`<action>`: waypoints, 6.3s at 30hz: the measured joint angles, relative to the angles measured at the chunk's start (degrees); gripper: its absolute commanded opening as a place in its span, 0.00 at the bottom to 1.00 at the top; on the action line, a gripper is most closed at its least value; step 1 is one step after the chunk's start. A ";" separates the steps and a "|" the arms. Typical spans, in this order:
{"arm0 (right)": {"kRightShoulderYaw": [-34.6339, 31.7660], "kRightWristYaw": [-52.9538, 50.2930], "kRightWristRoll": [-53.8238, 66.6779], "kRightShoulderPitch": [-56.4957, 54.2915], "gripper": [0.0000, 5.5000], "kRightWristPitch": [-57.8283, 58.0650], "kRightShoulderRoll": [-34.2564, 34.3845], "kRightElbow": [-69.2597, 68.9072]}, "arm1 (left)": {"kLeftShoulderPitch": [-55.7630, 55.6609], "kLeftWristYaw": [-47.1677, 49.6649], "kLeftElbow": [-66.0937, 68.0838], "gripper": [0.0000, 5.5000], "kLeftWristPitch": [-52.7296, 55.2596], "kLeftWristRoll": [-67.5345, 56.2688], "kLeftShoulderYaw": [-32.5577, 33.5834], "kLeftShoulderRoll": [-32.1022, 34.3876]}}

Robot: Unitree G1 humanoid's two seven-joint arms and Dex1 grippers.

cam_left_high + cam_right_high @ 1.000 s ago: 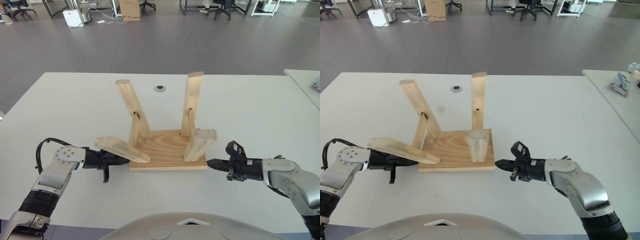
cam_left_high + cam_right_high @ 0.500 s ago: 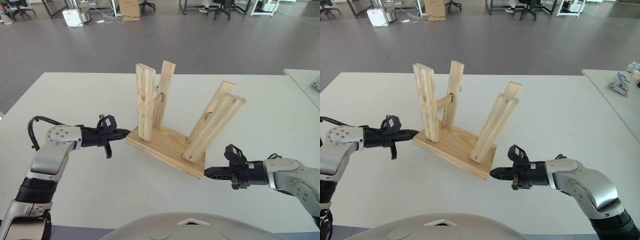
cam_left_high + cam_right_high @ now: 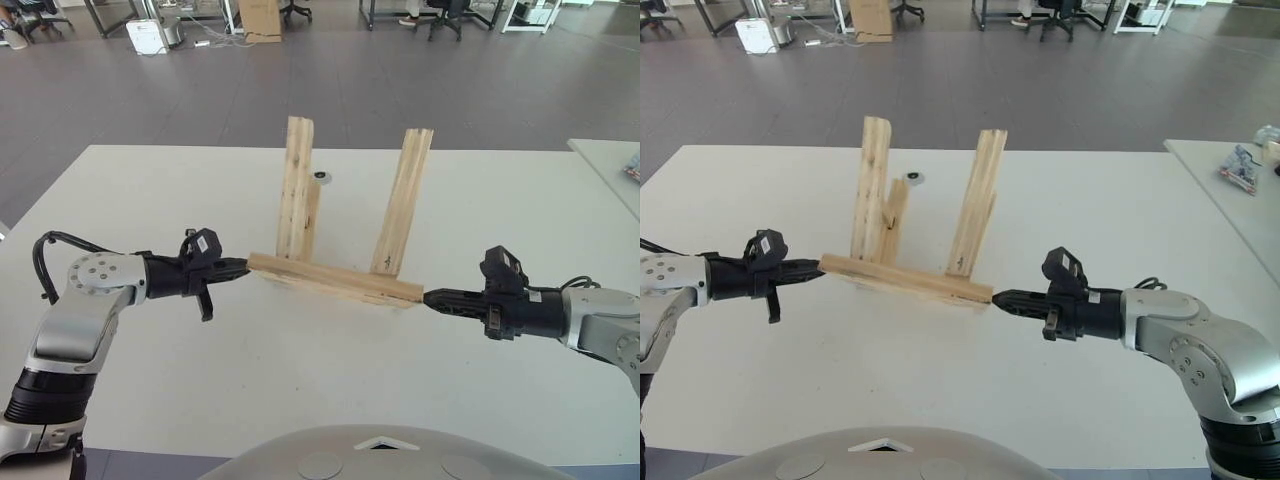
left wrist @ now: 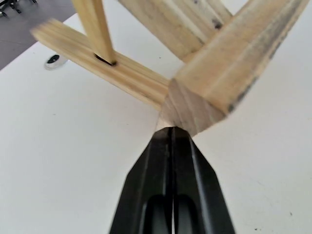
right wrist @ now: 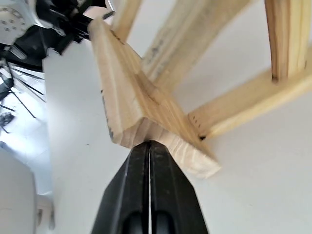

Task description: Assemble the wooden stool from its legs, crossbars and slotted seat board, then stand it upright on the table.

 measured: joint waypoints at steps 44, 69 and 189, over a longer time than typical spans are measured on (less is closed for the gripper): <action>18.16 14.50 -19.31 -14.74 0.42 -18.98 -0.15 21.80 | 2.52 -12.83 7.32 0.40 -6.96 -7.49 -6.46 1.65; 20.78 16.88 -19.52 -15.23 0.34 -20.19 -0.35 21.34 | -10.05 -17.22 24.09 0.40 -18.02 -0.25 -13.00 -3.39; 1.44 -47.18 -35.18 -13.28 0.81 -44.08 39.58 44.76 | -8.82 42.08 24.34 0.63 -26.33 -6.96 12.21 -36.85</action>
